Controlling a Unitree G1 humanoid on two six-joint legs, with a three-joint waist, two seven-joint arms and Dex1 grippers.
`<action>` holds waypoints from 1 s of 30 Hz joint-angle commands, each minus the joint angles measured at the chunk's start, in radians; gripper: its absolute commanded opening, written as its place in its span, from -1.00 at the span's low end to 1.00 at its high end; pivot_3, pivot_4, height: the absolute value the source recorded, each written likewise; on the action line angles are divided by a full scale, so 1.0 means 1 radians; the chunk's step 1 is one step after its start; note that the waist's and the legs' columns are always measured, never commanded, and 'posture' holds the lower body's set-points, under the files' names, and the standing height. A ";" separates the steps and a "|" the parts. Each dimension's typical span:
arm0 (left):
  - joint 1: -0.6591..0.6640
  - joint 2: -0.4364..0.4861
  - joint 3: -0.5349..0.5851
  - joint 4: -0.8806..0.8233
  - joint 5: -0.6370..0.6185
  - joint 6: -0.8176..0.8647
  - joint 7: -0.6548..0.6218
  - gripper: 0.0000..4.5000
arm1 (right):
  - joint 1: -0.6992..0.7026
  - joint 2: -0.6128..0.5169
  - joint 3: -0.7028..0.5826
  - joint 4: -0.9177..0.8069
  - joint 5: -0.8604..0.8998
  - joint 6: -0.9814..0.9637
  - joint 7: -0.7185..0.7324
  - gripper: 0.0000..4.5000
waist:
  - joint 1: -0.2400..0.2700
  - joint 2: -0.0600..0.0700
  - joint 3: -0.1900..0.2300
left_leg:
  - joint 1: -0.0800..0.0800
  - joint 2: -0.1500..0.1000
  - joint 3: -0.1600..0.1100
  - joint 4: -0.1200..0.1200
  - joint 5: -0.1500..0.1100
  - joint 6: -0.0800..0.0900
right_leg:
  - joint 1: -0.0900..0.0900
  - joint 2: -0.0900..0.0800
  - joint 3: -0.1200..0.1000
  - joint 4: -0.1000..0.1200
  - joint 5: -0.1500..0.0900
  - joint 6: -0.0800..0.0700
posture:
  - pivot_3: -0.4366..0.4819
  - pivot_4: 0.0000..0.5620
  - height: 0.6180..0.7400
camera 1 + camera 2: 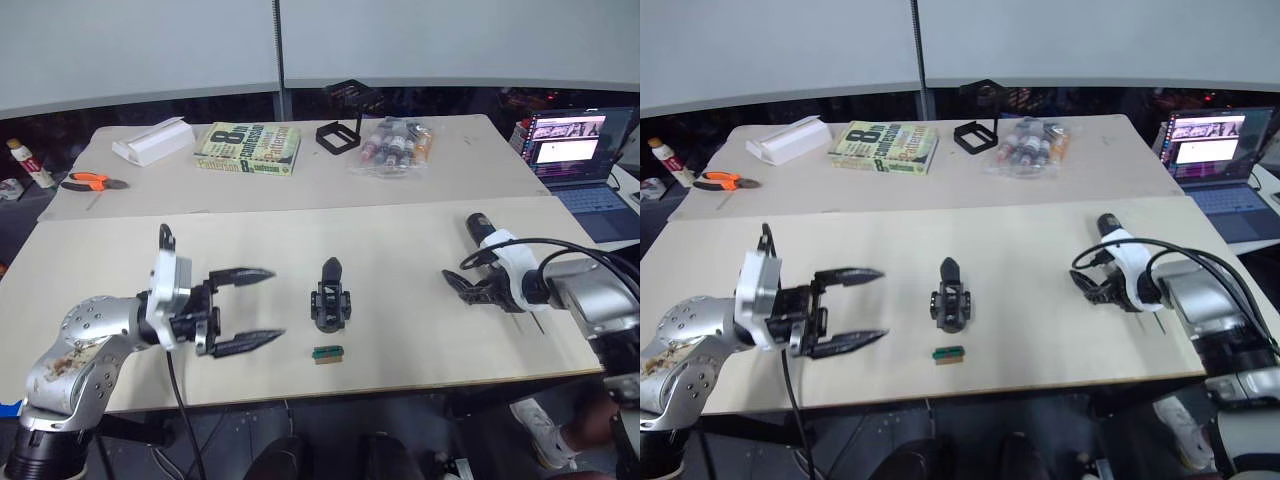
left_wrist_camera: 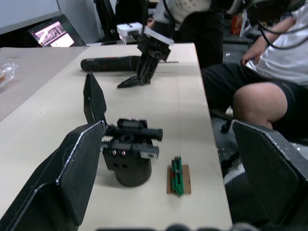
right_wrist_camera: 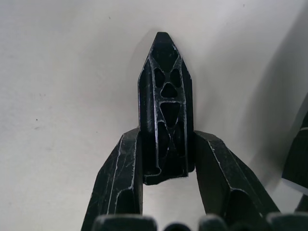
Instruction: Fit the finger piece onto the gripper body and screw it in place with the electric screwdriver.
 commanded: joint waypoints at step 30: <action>-0.465 -0.632 -0.108 0.131 -0.203 0.213 0.679 0.41 | 0.131 0.348 -0.105 -0.803 -0.145 -0.517 -0.340 -0.50 | 0.001 -0.001 0.000 | 0.001 -0.001 -0.001 0.001 0.002 -0.003 | 0.000 0.008 0.001 0.003 0.000 0.001 | -0.05 -0.47 1.00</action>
